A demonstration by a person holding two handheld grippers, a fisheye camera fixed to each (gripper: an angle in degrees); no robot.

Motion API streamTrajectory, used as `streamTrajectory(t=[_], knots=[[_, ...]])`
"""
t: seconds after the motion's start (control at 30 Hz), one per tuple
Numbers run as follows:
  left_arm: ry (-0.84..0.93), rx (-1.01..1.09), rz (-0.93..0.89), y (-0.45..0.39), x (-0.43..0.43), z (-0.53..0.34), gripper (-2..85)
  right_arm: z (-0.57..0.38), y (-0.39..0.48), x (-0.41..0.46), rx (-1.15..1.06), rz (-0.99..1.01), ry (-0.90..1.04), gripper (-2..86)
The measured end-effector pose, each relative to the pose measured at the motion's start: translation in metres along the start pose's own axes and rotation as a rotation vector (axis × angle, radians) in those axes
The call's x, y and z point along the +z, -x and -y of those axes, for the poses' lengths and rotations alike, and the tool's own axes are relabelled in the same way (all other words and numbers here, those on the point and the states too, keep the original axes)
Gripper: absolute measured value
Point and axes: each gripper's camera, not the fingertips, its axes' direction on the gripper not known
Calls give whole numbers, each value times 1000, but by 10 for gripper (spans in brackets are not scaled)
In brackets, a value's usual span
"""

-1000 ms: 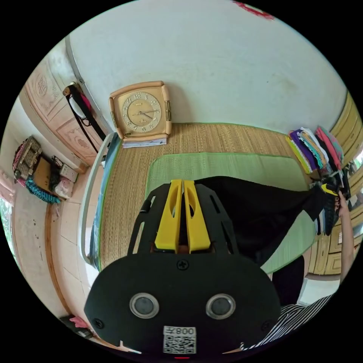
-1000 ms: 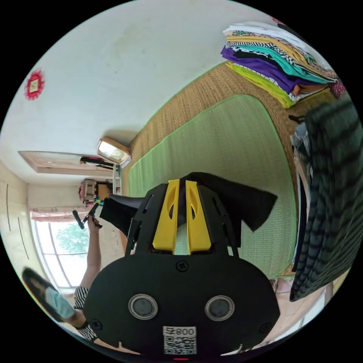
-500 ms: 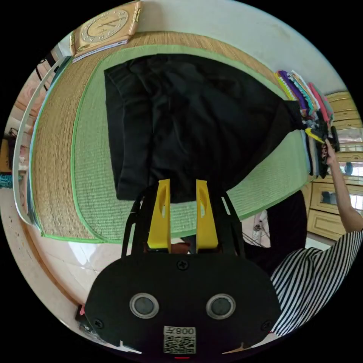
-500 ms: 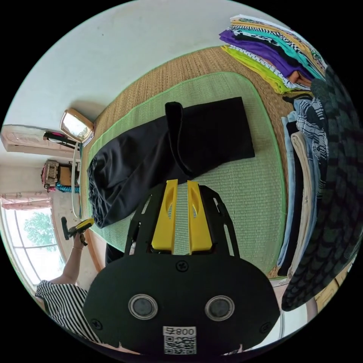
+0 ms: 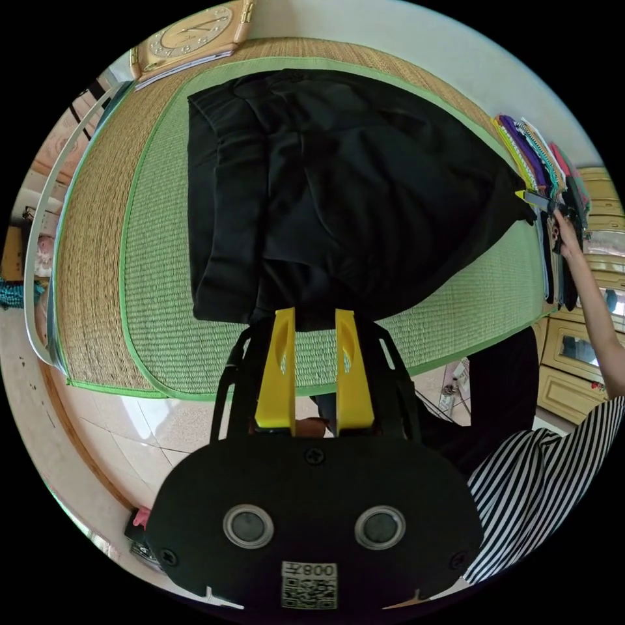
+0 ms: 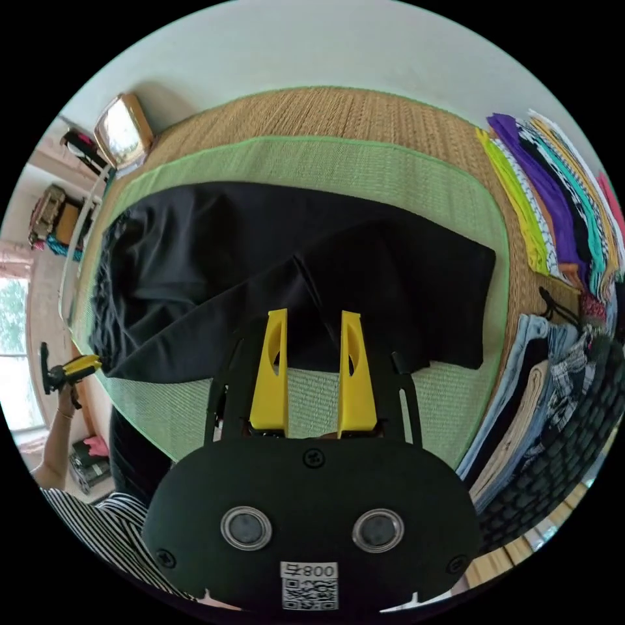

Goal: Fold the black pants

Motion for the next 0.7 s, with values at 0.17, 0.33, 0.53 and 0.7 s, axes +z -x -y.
streamTrajectory(t=[0.17,0.33,0.53,0.7], knots=[[6,11,18,0,-2,20,61,13,14,7,-52,-56,27,99],[5,-5,-17,3,-3,38,31,4,0,1,-62,57,21,54],[11,-10,-10,-1,-1,58,22,-4,3,-22,-44,54,-83,30],[18,-7,18,-9,4,75,19,5,19,-18,-48,-6,-90,94]])
